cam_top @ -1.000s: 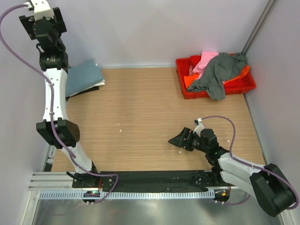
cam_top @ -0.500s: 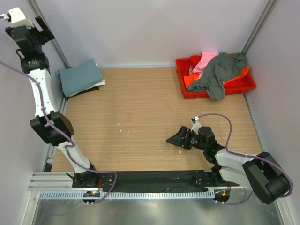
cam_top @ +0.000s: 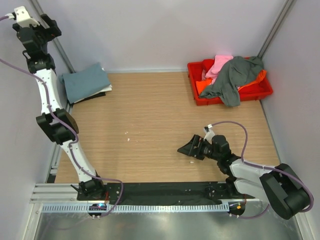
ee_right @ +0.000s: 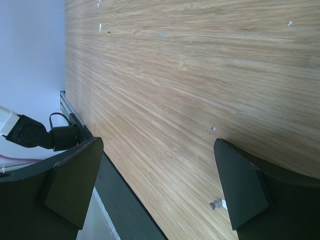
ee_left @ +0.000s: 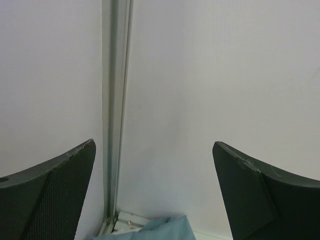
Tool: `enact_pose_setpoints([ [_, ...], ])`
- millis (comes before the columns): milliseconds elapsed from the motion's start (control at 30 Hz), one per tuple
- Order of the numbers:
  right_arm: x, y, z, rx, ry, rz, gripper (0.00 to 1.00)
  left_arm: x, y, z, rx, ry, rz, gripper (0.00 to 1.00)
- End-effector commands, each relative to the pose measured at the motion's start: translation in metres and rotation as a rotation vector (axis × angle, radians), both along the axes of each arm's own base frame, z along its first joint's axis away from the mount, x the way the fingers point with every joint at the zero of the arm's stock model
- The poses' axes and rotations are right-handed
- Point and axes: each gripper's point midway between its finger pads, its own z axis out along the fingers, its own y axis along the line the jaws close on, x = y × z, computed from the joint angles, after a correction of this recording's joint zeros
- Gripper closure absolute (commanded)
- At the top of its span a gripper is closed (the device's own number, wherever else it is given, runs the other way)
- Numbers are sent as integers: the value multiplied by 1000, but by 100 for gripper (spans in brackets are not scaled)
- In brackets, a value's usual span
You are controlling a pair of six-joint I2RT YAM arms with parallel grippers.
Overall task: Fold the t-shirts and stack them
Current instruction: Reset both grippers
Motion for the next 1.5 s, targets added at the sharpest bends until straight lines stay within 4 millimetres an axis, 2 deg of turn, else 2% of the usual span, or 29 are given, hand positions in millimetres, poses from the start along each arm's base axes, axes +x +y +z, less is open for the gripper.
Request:
enact_pose_setpoints([
  [0, -1, -6, -13, -56, 19, -11, 0, -3, 2, 45, 52, -152, -28, 0],
  [133, 0, -2, -15, -57, 33, 7, 0, 5, 5, 43, 34, -172, -30, 0],
  [267, -2, -3, -17, -62, 39, 6, 0, -1, 18, 44, -7, -180, 33, 0],
  [367, -2, -7, -15, -67, 21, -13, 0, -1, 24, 38, -40, -169, 57, 0],
  [400, -1, -8, -13, -63, 13, -19, 0, 5, 35, 14, -61, -128, 95, 0],
  [467, 0, -8, -14, -70, 17, -23, 0, 4, 37, 16, -26, -132, 106, 0],
  [533, 0, -8, -17, -81, 31, -17, 0, 7, 45, 18, -105, -159, 151, 0],
  [633, 3, -3, -18, -78, 44, -1, 0, 9, 39, 16, -66, -139, 166, 0],
  [667, 3, -3, -18, -76, 52, 0, 0, 7, 45, 14, -97, -140, 179, 0],
  [700, 3, -2, -17, -70, 49, 3, 0, -2, 62, 18, -224, -185, 188, 0],
  [733, 3, -2, -17, -69, 49, 2, 0, -1, 65, 17, -254, -198, 163, 0],
  [833, 2, -4, -14, -69, 28, -3, 0, 3, 52, 12, -178, -151, 186, 0],
  [900, 3, -5, -12, -68, 18, -12, 0, 15, 30, -16, -208, -63, 137, 0],
  [933, 3, -6, -12, -67, 13, -13, 0, 9, 18, -10, -218, -52, 114, 0],
  [967, 3, -5, -9, -62, 4, -14, 0, 16, -4, -35, -236, 17, 93, 0],
  [1000, 3, -6, -10, -61, 4, -19, 0, 13, -16, -41, -243, 38, 90, 0],
  [1033, 3, -6, -9, -60, 1, -21, 0, 8, -33, -43, -235, 59, 79, 0],
  [1067, 2, -7, -9, -64, 1, -24, 0, -1, -65, -51, -234, 93, 64, 0],
  [1133, 6, -10, 2, -56, -45, -51, 0, -12, -97, -48, -237, 98, 31, 0],
  [1167, 3, -11, 9, -56, -64, -52, 0, -24, -128, -47, -272, 110, -27, 1],
  [1200, 8, -12, 19, -63, -101, -72, 0, -30, -143, -46, -290, 116, -59, 0],
  [1233, 11, -14, 27, -76, -125, -86, 0, -34, -170, -51, -312, 134, -116, 0],
  [1267, 6, -22, 19, -145, -81, -96, 0, -50, -191, -45, -320, 174, -182, 0],
  [1300, 12, -28, 35, -160, -126, -128, 0, -59, -206, -45, -324, 201, -214, 0],
  [1333, 30, -37, 62, -205, -202, -193, 0, -71, -237, -49, -321, 242, -274, 0],
  [1367, 29, -48, 62, -276, -178, -214, 0, -91, -250, -46, -321, 273, -299, 0],
  [1400, 43, -52, 97, -288, -240, -265, 0, -104, -263, -46, -313, 286, -325, 0],
  [1433, 53, -73, 98, -403, -237, -344, 0, -117, -293, -69, -294, 351, -383, 0],
  [1467, 61, -82, 109, -448, -245, -383, 0, -138, -304, -71, -274, 382, -403, 0],
])
